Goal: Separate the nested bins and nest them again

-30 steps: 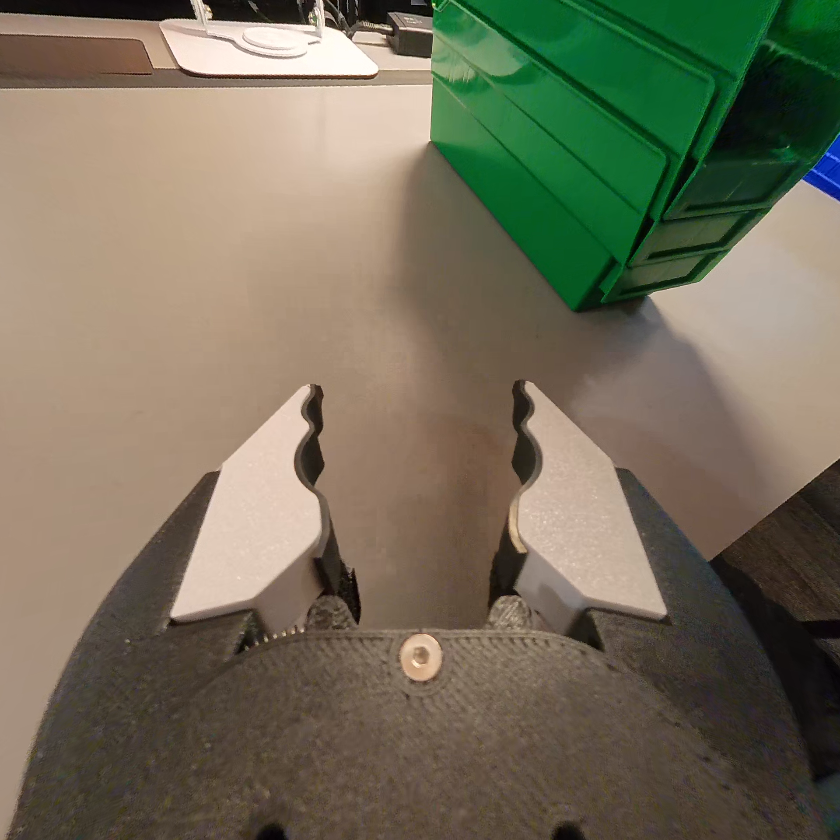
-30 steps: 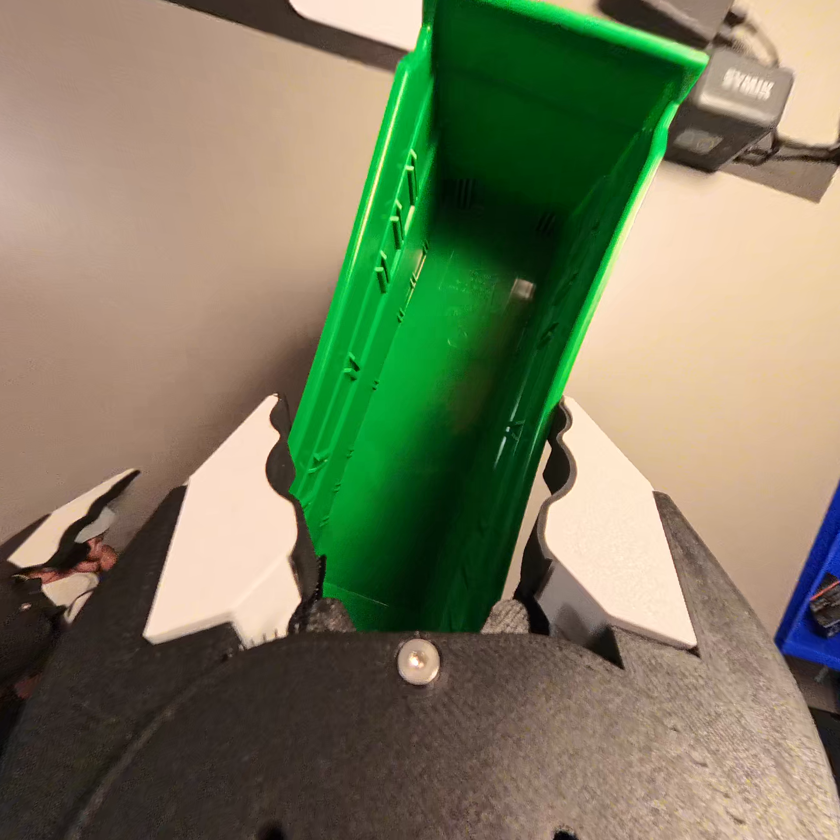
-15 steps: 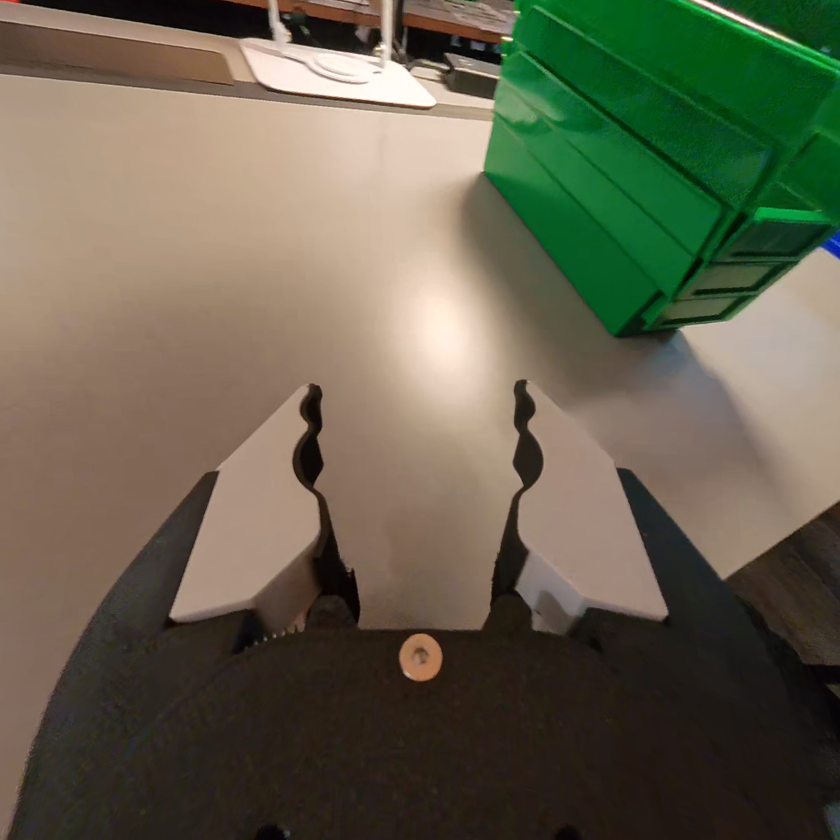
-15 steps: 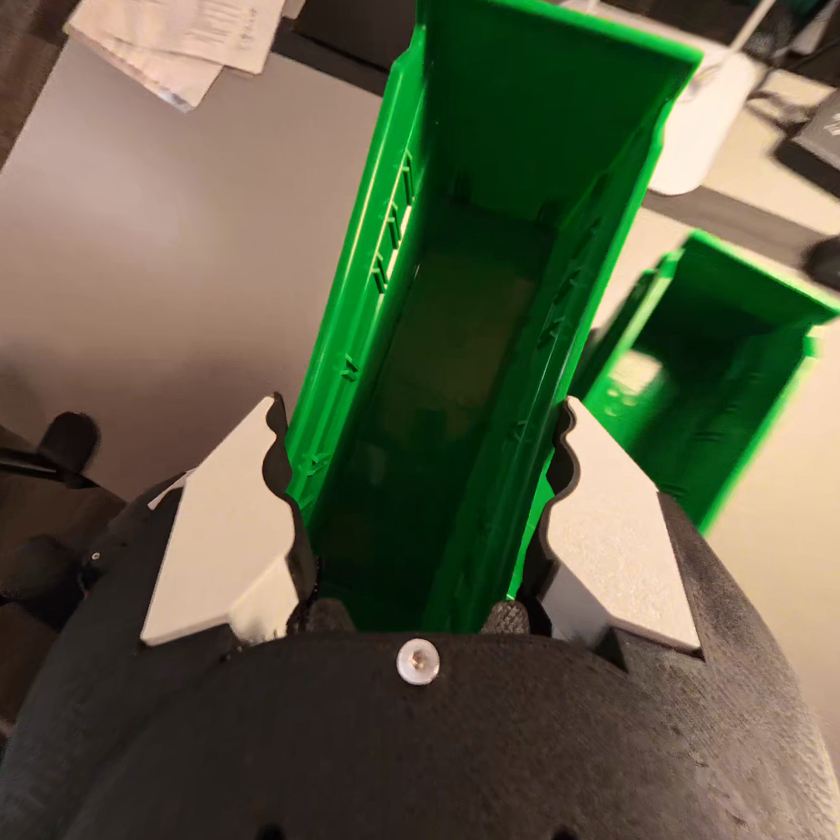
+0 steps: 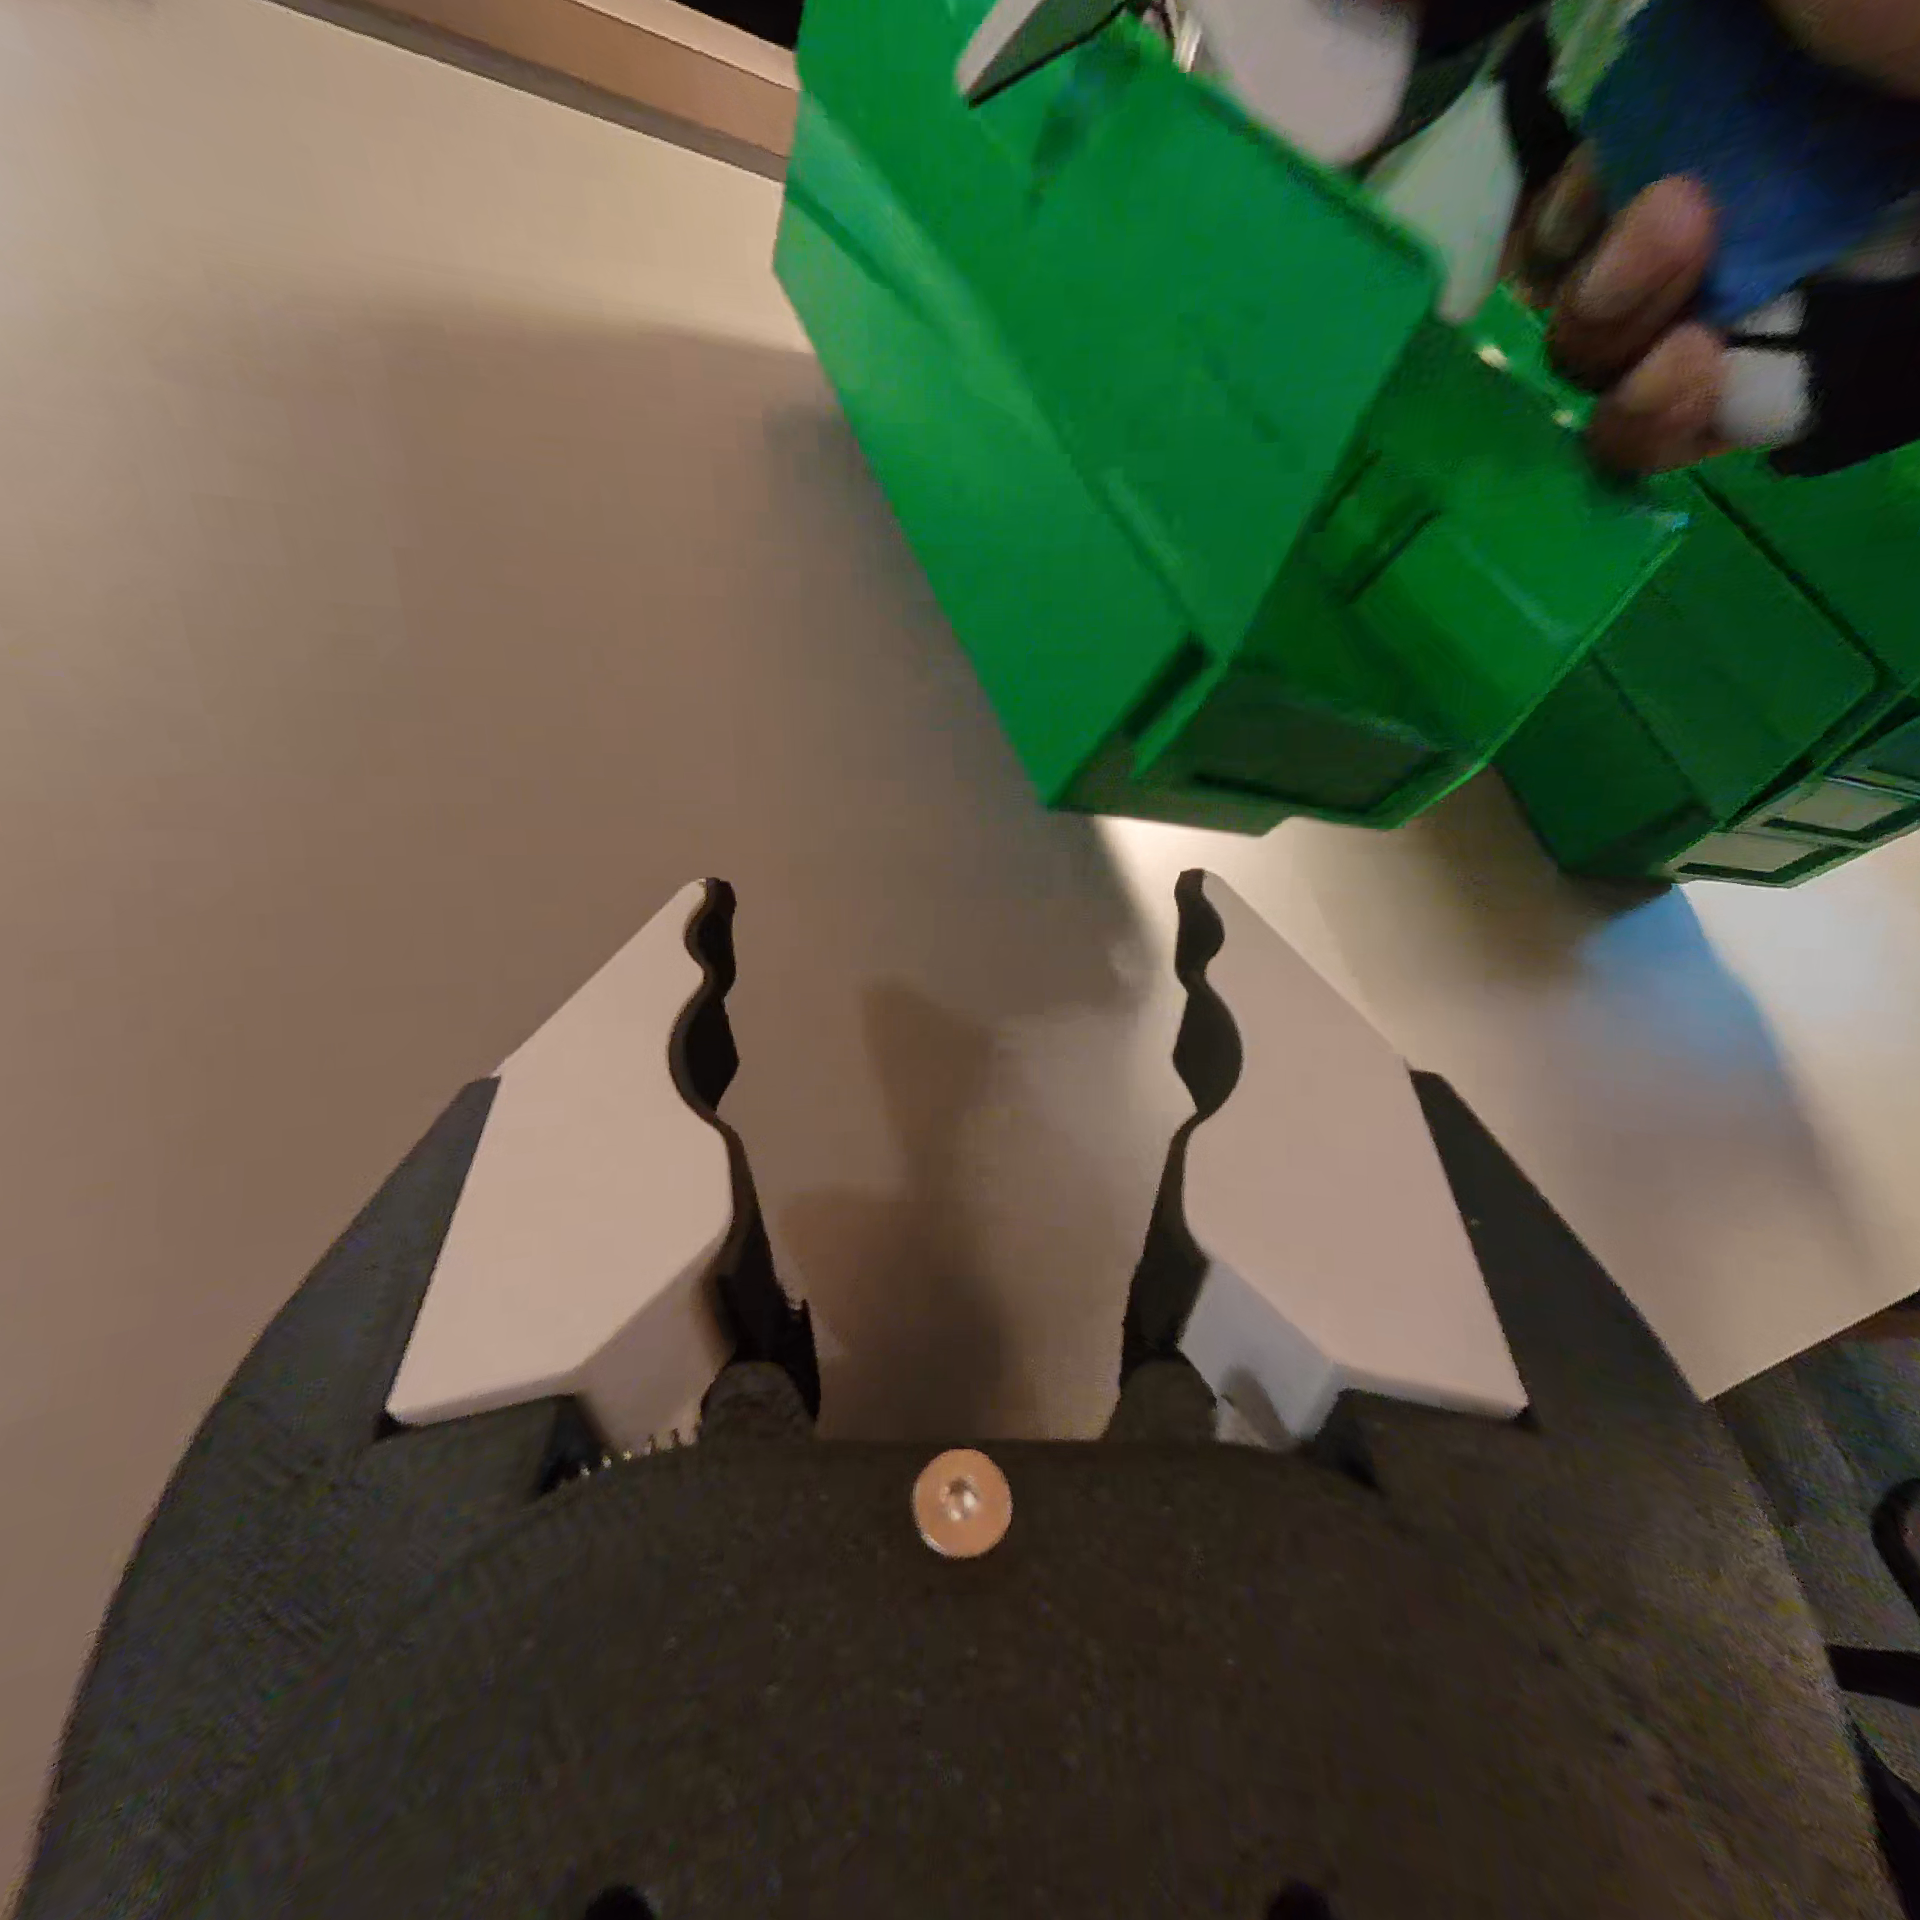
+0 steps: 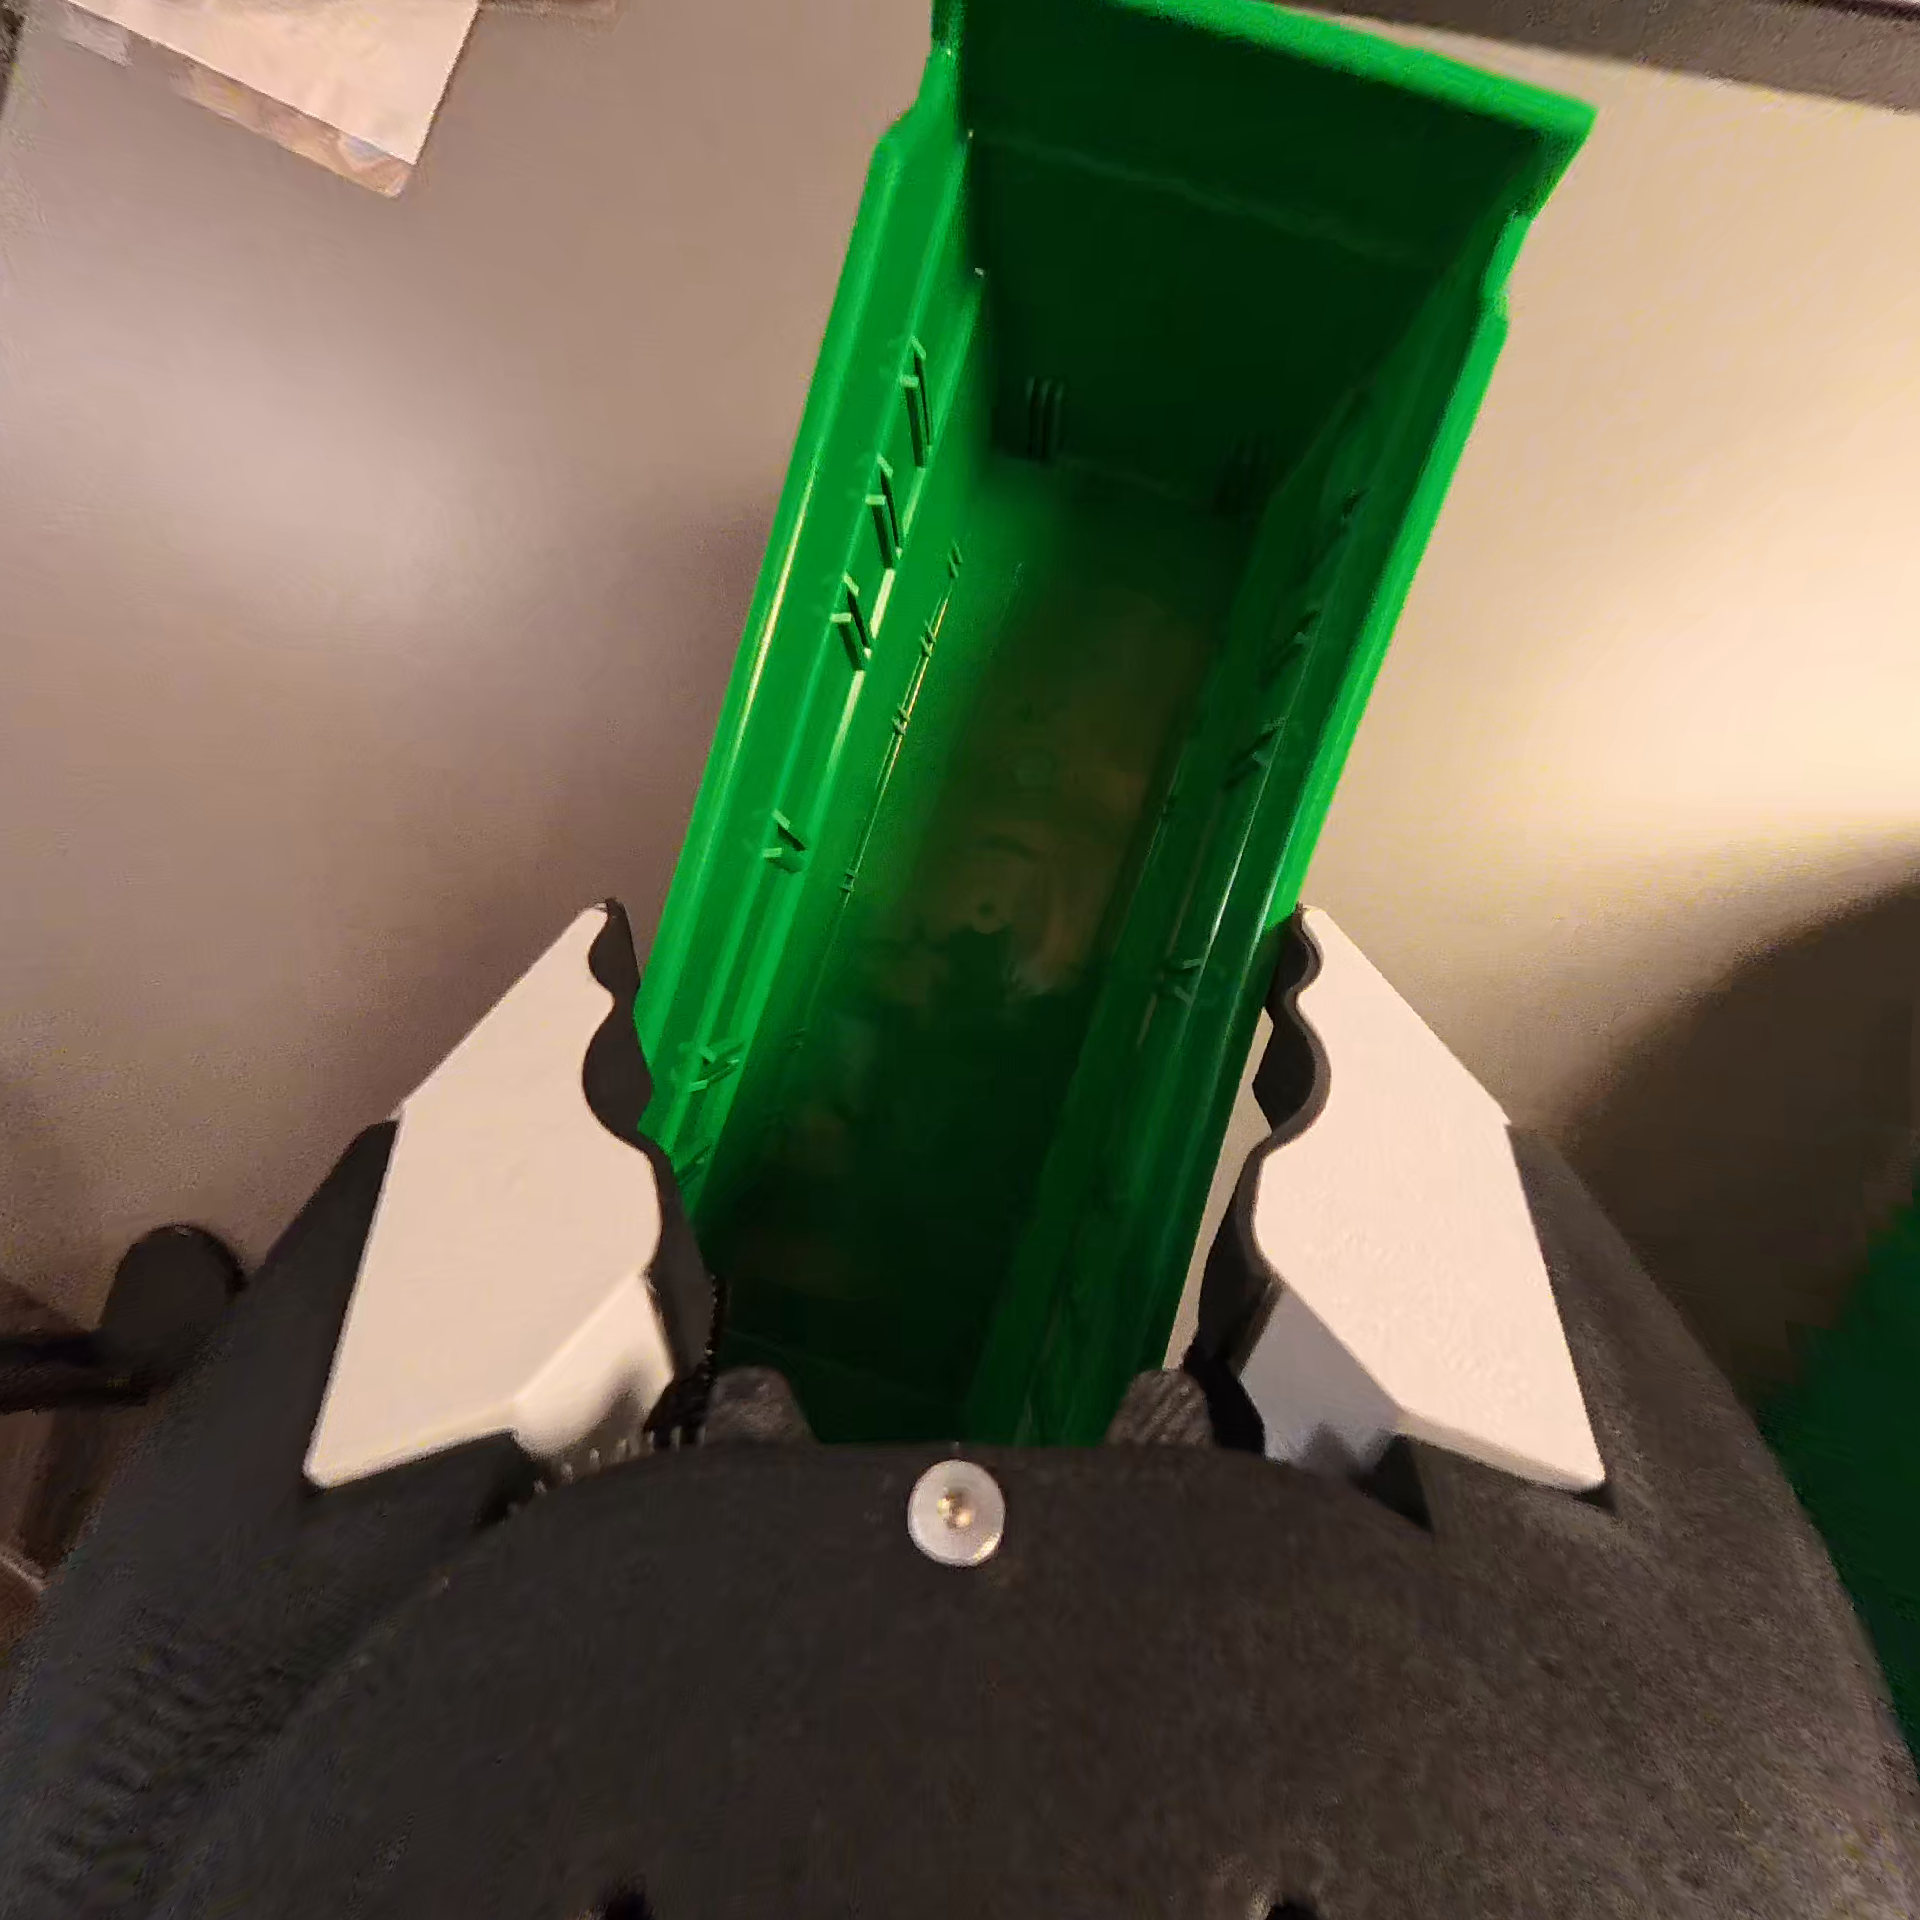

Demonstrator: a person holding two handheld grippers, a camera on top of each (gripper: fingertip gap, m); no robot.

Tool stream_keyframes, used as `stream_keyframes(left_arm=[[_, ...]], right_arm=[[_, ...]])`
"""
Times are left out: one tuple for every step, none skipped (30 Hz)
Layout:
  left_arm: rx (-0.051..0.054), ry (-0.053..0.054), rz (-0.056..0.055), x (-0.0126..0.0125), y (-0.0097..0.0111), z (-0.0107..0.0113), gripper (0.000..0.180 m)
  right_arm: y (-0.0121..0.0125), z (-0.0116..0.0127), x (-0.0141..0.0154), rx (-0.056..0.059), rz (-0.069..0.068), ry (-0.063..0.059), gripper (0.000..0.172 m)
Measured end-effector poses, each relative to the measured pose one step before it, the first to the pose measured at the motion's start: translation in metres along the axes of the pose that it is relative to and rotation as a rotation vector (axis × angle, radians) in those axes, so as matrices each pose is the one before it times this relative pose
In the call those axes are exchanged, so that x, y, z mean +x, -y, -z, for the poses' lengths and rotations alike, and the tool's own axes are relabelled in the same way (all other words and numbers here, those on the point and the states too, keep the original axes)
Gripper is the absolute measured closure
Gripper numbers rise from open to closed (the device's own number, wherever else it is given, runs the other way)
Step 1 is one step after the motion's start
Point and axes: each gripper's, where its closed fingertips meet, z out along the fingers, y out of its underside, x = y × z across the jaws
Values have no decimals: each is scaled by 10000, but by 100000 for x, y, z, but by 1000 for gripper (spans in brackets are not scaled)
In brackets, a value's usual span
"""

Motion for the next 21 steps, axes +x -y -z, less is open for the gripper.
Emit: stream_keyframes(left_arm=[[15,-39,45,-1,29,25,95],[-16,-77,74,14,-5,28,95],[-58,-50,59,-54,-55,36,95],[-99,48,-15,-219,-109,63,95],[-80,76,-43,-286,-69,101,95],[-42,17,-6,-228,-31,120,95],[-18,-58,70,-159,9,93,94],[9,-142,148,-53,40,62,94],[27,-173,180,23,60,21,94],[14,-101,136,-40,28,4,94],[9,-68,72,-10,33,-9,94],[-9,-42,23,12,-6,-15,94],[-18,2,-11,7,-14,-27,94],[-9,29,-36,5,-24,-21,94],[-17,40,-55,16,-33,-33,94],[-31,44,-69,27,-59,-38,94],[-21,52,-87,45,-42,-15,94],[25,59,-115,74,19,29,94],[79,37,-148,168,97,128,94],[72,-40,-170,369,123,192,95],[34,-146,-175,632,157,242,97]], right_arm=[[-87,-766,-434,-36,-68,-13,50],[-87,-695,-424,-28,-49,-20,49],[-63,-592,-402,-5,14,-27,48],[-70,-500,-320,5,-30,-39,42],[237,-149,-286,143,128,-64,42],[-63,-119,-186,-31,142,-91,40],[36,22,-295,56,89,85,38],[208,244,-435,170,-19,283,37],[233,419,-373,178,-59,312,34],[245,559,-275,171,71,249,30],[225,716,-152,167,106,185,27],[336,896,-229,224,105,268,24],[396,1115,-233,251,67,319,23],[435,1306,-24,231,105,236,24],[428,1439,483,172,204,-18,24],[440,1536,1088,132,268,-280,24],[407,1588,1678,87,279,-478,24],[326,1567,2311,36,236,-665,22],[160,1436,2693,-20,137,-689,22],[-72,1230,2816,-89,-3,-607,21],[-290,1018,2733,-140,-100,-483,21]])
